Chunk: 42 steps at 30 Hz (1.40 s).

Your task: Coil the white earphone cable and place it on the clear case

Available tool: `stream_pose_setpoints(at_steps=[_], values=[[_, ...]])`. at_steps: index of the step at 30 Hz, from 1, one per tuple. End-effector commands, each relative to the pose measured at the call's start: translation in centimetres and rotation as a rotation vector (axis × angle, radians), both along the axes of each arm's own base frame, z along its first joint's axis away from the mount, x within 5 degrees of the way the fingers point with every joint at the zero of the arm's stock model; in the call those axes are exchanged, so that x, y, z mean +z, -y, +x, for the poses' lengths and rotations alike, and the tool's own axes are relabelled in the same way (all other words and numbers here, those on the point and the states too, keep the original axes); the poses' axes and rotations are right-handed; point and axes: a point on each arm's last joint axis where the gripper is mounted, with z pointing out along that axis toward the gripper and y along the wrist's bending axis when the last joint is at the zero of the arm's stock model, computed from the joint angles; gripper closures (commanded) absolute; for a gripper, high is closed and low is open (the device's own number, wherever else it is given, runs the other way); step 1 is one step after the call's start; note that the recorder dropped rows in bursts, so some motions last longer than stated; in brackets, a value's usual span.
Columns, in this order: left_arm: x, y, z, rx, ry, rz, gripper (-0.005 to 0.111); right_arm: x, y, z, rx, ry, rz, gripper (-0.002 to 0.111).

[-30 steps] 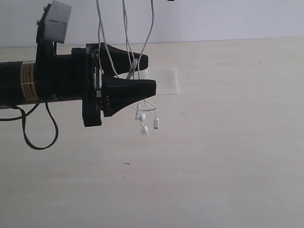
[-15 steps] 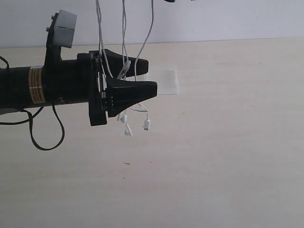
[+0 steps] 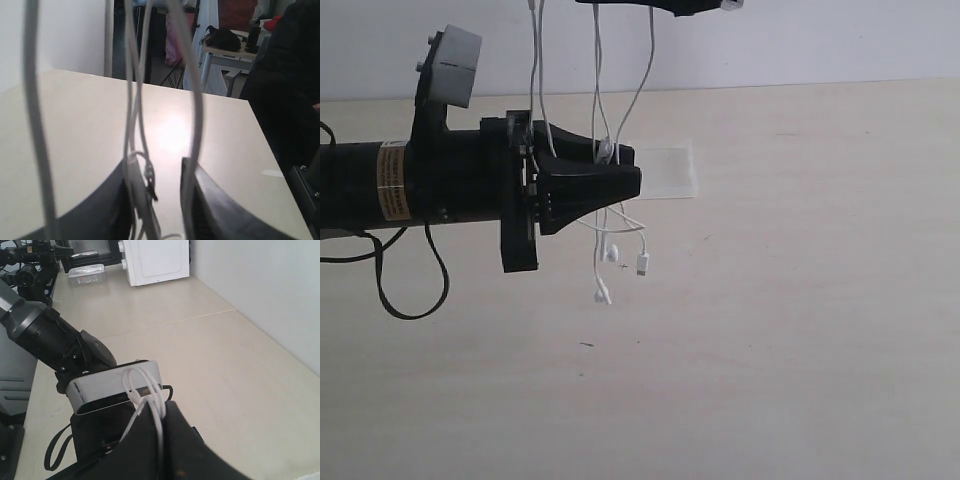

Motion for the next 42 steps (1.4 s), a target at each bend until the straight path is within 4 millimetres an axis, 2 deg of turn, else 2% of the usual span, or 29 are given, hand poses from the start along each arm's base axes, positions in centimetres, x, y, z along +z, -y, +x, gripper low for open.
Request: stream_pose_setpoints(at_steps=[1,19,22,25,27,36,42], values=[[0.0,-0.1,0.3,0.017,-0.006,0.002,0.075,0.3,0.0,0.1,-0.011,0.001,0.008,0.108],[-0.1,-0.6,0.7,0.058,-0.013,0.006,0.075,0.4,-0.1,-0.6,0.058,-0.031,0.021,0.108],[-0.1,-1.4,1.1,0.085,-0.036,-0.001,0.066,0.6,0.0,-0.6,0.042,-0.02,0.022,0.108],[0.1,-2.1,1.1,0.075,-0.04,-0.021,0.045,0.9,0.1,-0.8,0.034,-0.01,0.024,0.108],[0.0,-2.4,1.1,0.068,-0.042,-0.008,0.036,1.0,0.1,-0.8,0.03,-0.004,0.024,0.108],[-0.2,-2.4,0.9,0.05,-0.059,0.003,0.035,1.0,0.1,-0.7,0.021,-0.005,0.023,0.108],[0.1,-0.9,0.5,0.032,-0.049,-0.024,0.035,1.0,0.1,-0.7,0.021,-0.005,0.023,0.108]])
